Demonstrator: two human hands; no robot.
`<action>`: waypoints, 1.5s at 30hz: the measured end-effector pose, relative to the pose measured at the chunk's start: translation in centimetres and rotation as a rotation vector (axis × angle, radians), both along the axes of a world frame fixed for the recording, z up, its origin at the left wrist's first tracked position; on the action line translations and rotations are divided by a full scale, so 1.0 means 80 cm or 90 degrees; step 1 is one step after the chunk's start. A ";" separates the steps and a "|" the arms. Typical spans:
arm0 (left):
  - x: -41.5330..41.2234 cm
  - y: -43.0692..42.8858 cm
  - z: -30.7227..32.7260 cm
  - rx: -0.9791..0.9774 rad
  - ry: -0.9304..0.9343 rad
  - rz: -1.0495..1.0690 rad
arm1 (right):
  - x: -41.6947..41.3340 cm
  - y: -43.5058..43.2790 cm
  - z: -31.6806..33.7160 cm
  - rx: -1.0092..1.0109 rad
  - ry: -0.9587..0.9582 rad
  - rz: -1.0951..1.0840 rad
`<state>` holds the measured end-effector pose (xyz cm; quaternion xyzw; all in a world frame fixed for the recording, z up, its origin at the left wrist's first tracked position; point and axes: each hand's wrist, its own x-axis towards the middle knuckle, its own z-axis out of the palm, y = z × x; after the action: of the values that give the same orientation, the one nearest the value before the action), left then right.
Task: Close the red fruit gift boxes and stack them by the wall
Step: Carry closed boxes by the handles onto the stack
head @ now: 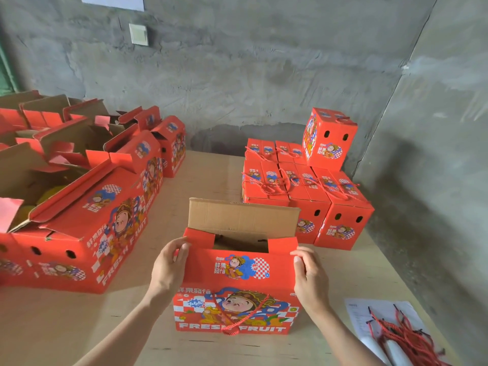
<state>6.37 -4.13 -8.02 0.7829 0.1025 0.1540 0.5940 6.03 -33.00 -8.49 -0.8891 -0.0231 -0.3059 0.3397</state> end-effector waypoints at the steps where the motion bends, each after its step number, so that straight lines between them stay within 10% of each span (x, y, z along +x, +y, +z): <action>1: 0.002 -0.001 -0.001 0.009 -0.002 0.011 | 0.002 0.000 0.000 -0.003 0.002 0.004; 16: 0.009 0.001 0.006 0.150 0.027 0.069 | 0.002 0.003 0.003 0.021 0.055 -0.015; 32: 0.024 0.001 0.020 -0.139 0.213 0.002 | 0.016 -0.004 0.032 -0.151 0.252 0.133; 39: 0.029 -0.003 0.021 0.284 0.218 -0.065 | 0.034 0.012 0.035 -0.041 0.370 0.046; 45: 0.029 -0.010 0.019 0.358 0.159 -0.085 | 0.054 0.029 0.051 0.031 0.361 0.033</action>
<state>8.69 -4.89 -6.50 0.9345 0.0764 0.0394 0.3454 10.38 -30.72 -4.45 -0.9298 0.0577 -0.0364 0.3618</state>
